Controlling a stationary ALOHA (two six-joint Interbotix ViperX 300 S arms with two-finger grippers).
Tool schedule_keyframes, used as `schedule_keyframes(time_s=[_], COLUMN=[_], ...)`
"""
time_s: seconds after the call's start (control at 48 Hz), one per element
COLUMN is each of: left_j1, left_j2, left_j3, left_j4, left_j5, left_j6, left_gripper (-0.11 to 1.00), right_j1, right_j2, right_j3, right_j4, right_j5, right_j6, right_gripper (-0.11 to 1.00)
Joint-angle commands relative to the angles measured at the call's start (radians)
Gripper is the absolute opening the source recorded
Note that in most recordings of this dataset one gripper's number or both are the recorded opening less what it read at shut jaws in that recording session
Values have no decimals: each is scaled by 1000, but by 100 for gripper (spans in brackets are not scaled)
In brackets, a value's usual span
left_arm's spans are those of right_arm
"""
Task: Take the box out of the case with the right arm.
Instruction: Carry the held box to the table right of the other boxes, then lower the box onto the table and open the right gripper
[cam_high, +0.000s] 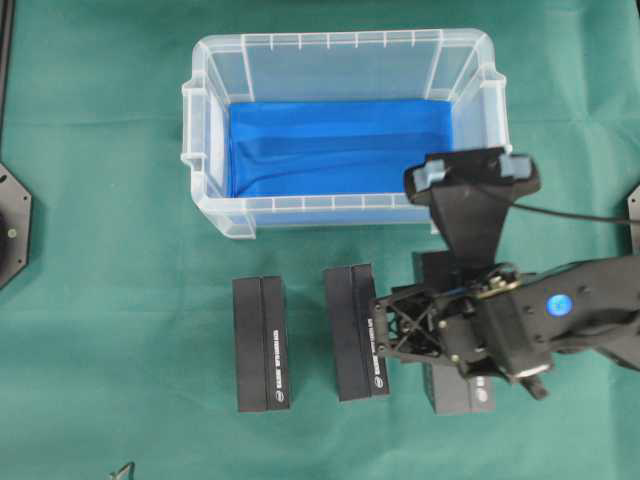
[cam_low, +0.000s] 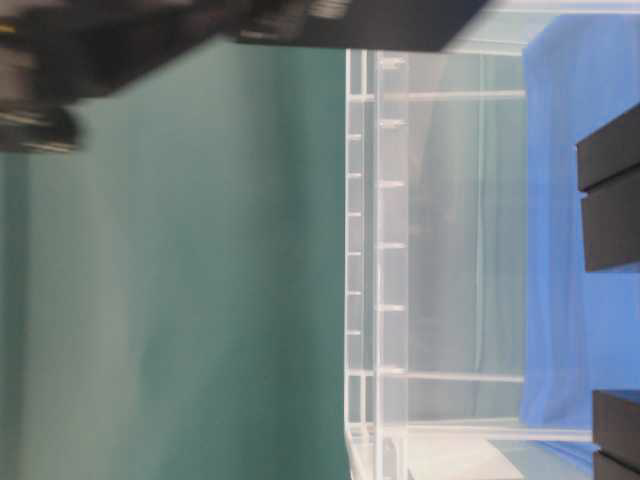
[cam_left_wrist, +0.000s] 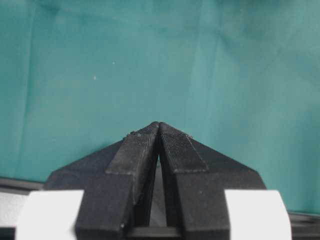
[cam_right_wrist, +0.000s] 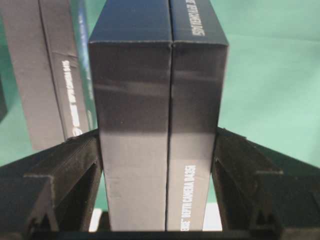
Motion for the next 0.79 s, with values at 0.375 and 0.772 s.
schedule_keyframes(time_s=[0.375, 0.772], left_j1=[-3, -3], left_j2=[8, 8], left_j3=[-14, -12], left_j4=[3, 3], left_j5=[-6, -5], left_j6=[-3, -2], left_gripper=[0, 0], right_j1=[3, 3], right_j2=[-20, -20], right_j3=[239, 327], right_j4=[69, 71], right_j5=[-261, -360], right_j6=[63, 77], right_gripper=[65, 65])
